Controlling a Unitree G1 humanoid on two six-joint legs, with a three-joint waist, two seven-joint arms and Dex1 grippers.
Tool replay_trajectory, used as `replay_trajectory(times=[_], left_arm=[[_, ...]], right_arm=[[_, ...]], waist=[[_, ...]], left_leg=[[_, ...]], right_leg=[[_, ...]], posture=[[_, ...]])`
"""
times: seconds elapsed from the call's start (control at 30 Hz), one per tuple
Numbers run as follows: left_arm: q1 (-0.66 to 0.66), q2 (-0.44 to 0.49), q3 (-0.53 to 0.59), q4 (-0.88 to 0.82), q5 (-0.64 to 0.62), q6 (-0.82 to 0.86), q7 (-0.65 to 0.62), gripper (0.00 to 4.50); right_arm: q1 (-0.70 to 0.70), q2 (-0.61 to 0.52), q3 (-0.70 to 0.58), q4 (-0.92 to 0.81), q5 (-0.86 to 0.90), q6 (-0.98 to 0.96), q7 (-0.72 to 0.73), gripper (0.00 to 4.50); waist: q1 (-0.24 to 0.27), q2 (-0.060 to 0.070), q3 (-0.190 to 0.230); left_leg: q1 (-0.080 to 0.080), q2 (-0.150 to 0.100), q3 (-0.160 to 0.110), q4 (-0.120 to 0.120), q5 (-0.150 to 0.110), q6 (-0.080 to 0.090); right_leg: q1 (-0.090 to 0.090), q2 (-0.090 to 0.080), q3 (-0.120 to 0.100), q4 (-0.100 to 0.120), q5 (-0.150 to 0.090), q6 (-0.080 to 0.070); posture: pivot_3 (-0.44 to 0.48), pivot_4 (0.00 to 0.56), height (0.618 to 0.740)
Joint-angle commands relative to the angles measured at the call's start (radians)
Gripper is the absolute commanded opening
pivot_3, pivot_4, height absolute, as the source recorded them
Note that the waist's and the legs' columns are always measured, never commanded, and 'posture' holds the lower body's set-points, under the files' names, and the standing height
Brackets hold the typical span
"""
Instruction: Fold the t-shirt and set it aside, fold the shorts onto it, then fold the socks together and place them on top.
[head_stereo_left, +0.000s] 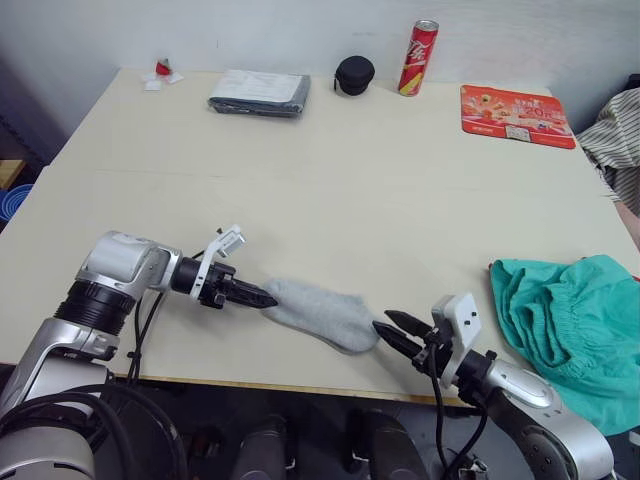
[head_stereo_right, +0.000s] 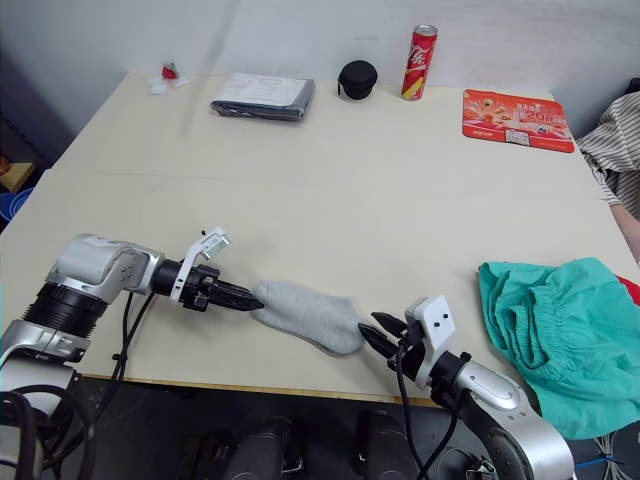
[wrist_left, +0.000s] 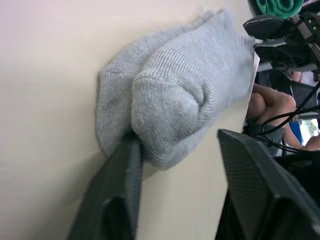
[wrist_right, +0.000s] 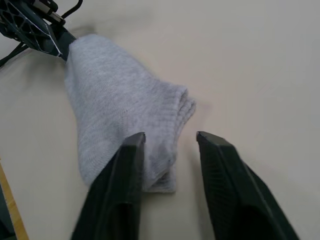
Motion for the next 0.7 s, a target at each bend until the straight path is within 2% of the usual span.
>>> replay_trajectory(times=[0.03,0.1,0.13,0.23,0.37,0.43,0.47,0.6,0.7], left_arm=[[0.075,0.041,0.14,-0.093,-0.003,-0.178,-0.015,2.85],[0.139,0.018,0.236,-0.15,-0.019,-0.338,-0.027,2.85],[0.168,0.003,0.273,-0.185,-0.047,-0.411,-0.077,2.66],[0.242,-0.011,0.255,-0.272,-0.015,-0.591,-0.177,1.93],[0.254,-0.152,0.2,-0.248,0.069,-0.752,-0.101,0.81],[0.244,-0.229,0.167,-0.195,0.125,-0.808,-0.046,0.19],[0.237,-0.258,0.144,-0.16,0.163,-0.836,-0.021,0.04],[0.236,-0.315,0.078,-0.041,0.289,-0.935,0.049,0.04],[0.257,-0.315,0.07,0.017,0.356,-0.991,0.105,0.04]], right_arm=[[0.015,-0.05,-0.064,-0.074,0.013,-0.067,0.065,2.64],[0.001,-0.075,-0.072,-0.103,0.05,-0.069,0.1,2.53],[-0.014,-0.079,-0.06,-0.115,0.067,-0.053,0.103,2.26],[-0.078,-0.07,0.028,-0.108,0.031,-0.024,0.078,1.3],[-0.173,-0.015,0.192,-0.002,-0.086,-0.035,0.04,0.05],[-0.215,0.022,0.272,0.07,-0.146,-0.035,0.019,0.0],[-0.231,0.042,0.303,0.109,-0.179,-0.049,0.008,0.0],[-0.246,0.068,0.367,0.229,-0.296,-0.097,-0.025,0.0],[-0.197,0.051,0.326,0.244,-0.311,-0.096,-0.041,0.0]], waist=[[0.0,0.0,0.0],[0.0,0.0,0.0],[0.001,0.0,0.0],[0.001,-0.001,-0.001],[0.009,-0.002,-0.001],[0.009,-0.003,-0.002],[0.008,-0.004,-0.002],[0.002,-0.004,-0.003],[0.001,-0.007,-0.005]], left_leg=[[0.0,0.0,0.0,0.0,0.0,0.0],[0.0,0.0,0.0,0.0,0.0,0.0],[0.001,0.0,0.001,0.0,0.0,0.0],[0.002,0.0,0.0,0.0,0.0,0.0],[0.005,0.0,0.0,0.0,0.0,0.0],[0.005,-0.002,0.0,0.0,0.0,0.001],[0.005,-0.002,0.001,0.0,0.0,0.002],[0.005,-0.002,0.002,0.001,0.0,0.002],[0.007,-0.001,0.004,0.0,0.0,0.002]], right_leg=[[0.0,0.0,0.0,0.0,0.0,0.0],[0.0,-0.001,0.0,0.0,0.0,0.0],[0.0,-0.001,0.0,0.0,0.0,0.0],[0.001,-0.001,0.0,0.0,0.0,0.0],[0.005,-0.002,0.0,0.0,0.0,-0.001],[0.005,-0.002,0.0,0.0,0.0,0.0],[0.005,-0.002,0.0,0.001,0.0,0.0],[0.004,-0.002,-0.001,0.002,0.0,0.0],[0.005,-0.002,0.0,0.002,0.0,0.0]], posture=[[0.0,0.15,0.74],[0.0,0.15,0.74],[0.0,0.15,0.74],[0.0,0.15,0.74],[0.0,0.15,0.74],[0.0,0.15,0.74],[0.0,0.15,0.74],[0.0,0.15,0.74],[0.0,0.15,0.74]])
